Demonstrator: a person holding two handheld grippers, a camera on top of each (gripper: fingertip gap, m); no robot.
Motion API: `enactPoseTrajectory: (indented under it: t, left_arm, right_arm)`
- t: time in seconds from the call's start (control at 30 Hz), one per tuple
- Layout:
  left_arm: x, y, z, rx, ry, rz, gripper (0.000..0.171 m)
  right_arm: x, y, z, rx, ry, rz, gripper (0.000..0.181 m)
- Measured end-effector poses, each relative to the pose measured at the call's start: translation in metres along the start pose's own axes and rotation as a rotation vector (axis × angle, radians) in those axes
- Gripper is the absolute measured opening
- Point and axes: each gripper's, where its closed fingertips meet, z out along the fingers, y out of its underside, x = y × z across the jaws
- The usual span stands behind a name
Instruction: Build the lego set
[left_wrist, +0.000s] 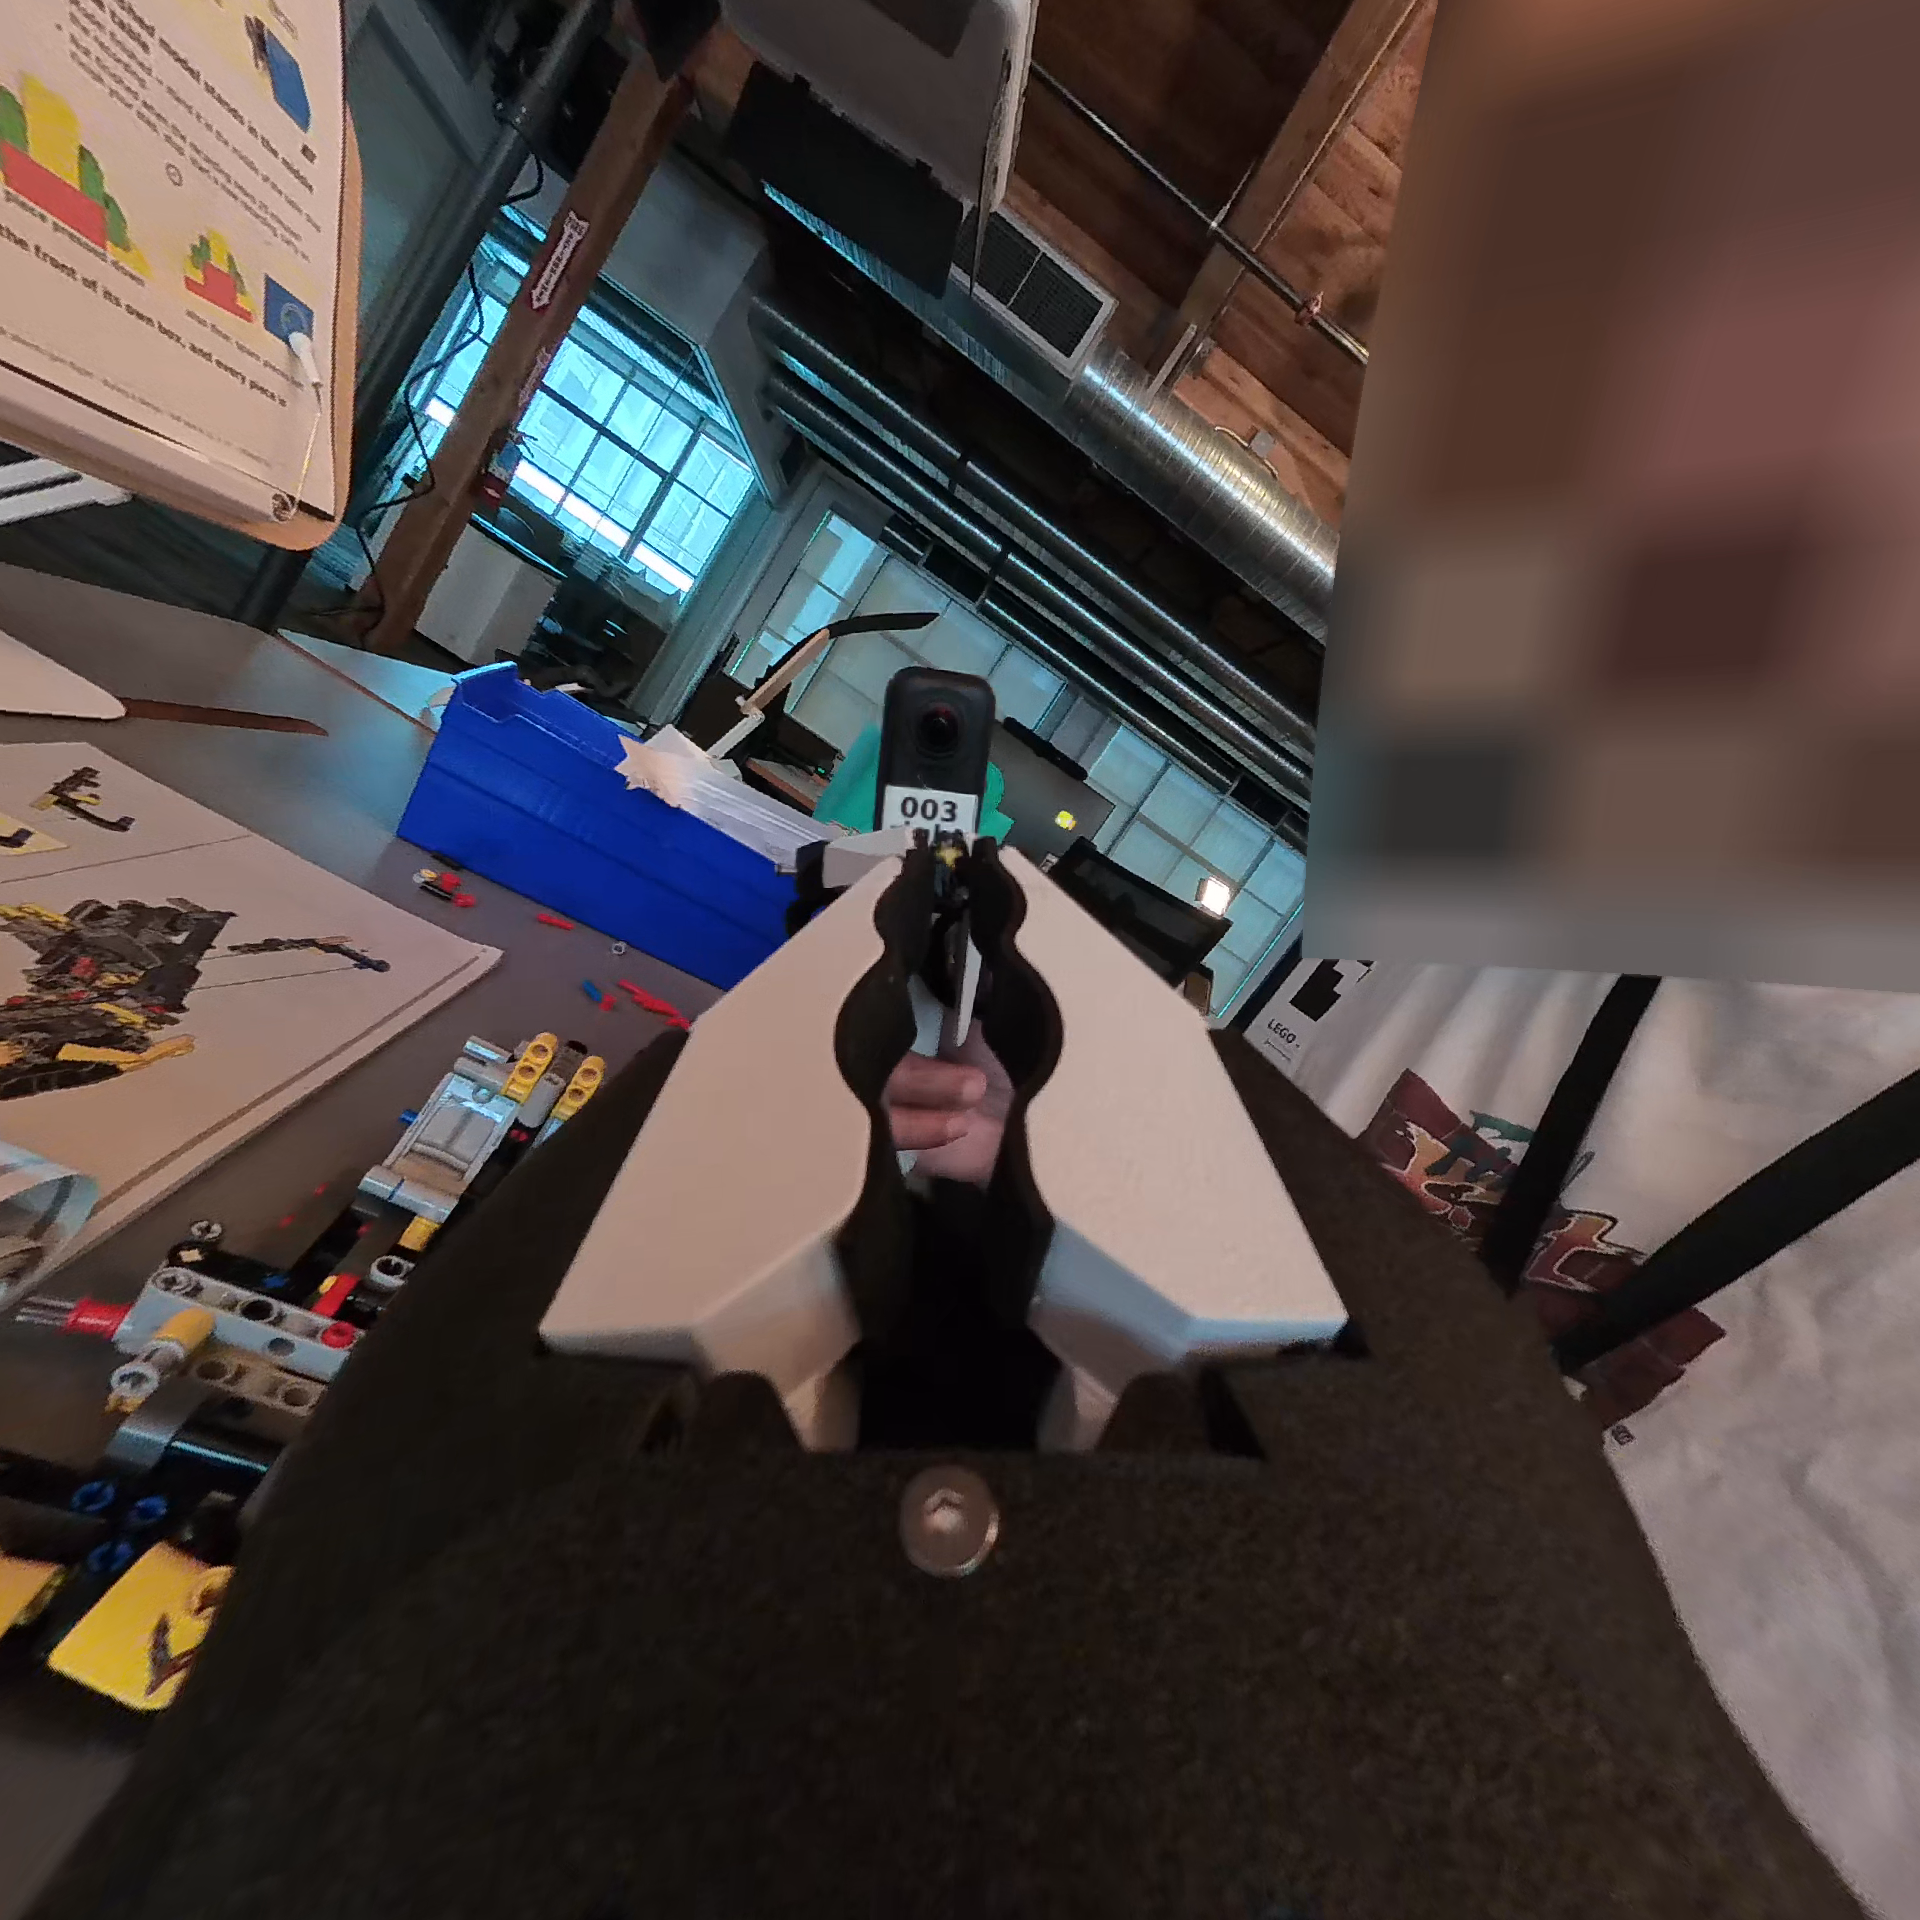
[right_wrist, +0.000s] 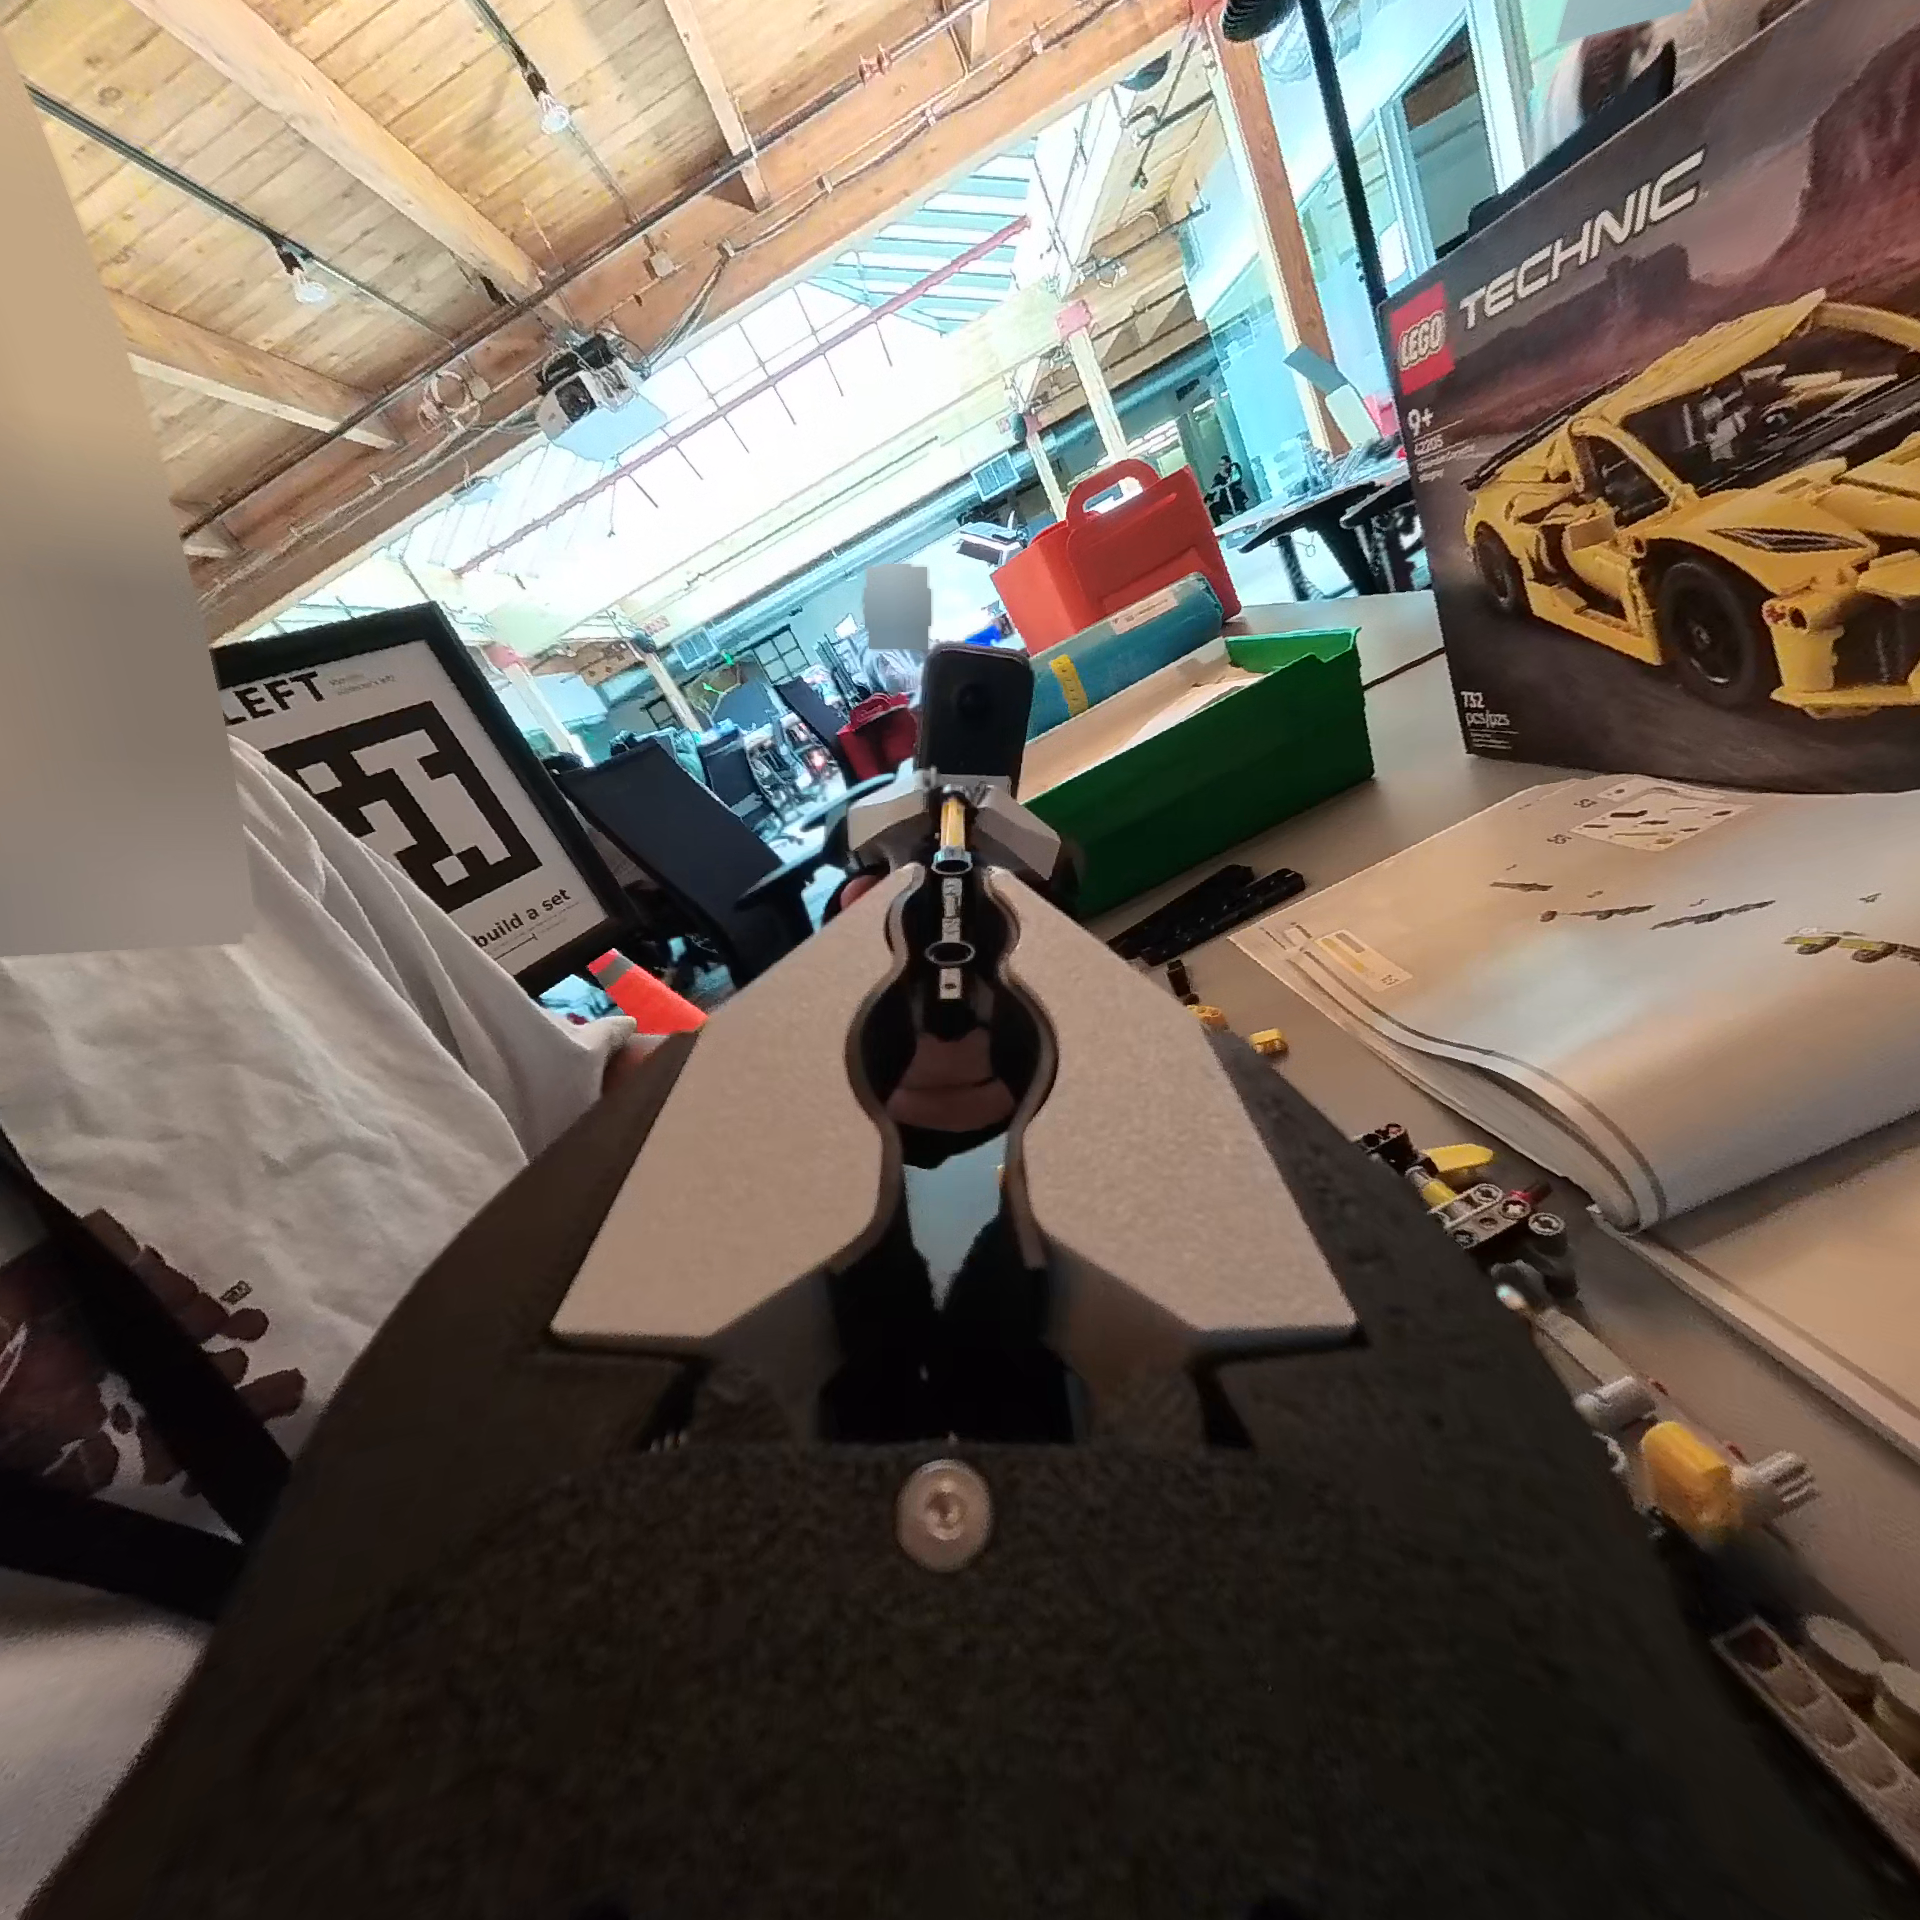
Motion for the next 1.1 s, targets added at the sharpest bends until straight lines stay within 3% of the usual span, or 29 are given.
enactPoseTrajectory:
  t: [0.2, 0.4, 0.7, 1.1]
  left_arm:
    - [-0.005, 0.004, -0.002, -0.016, -0.008, -0.028, 0.004]
    - [-0.008, 0.013, -0.003, -0.069, 0.022, -0.108, 0.004]
    - [-0.002, 0.033, -0.012, -0.369, 0.035, 0.071, 0.004]
    - [-0.002, 0.047, -0.018, -0.665, 0.051, 0.179, 0.004]
  right_arm:
    - [0.004, 0.005, 0.0, 0.001, 0.006, 0.017, 0.005]
    - [0.005, 0.01, -0.001, -0.052, 0.075, -0.157, 0.005]
    - [-0.002, 0.025, -0.005, -0.209, -0.019, -0.092, 0.006]
    - [-0.004, 0.036, -0.008, -0.261, -0.043, -0.106, 0.006]
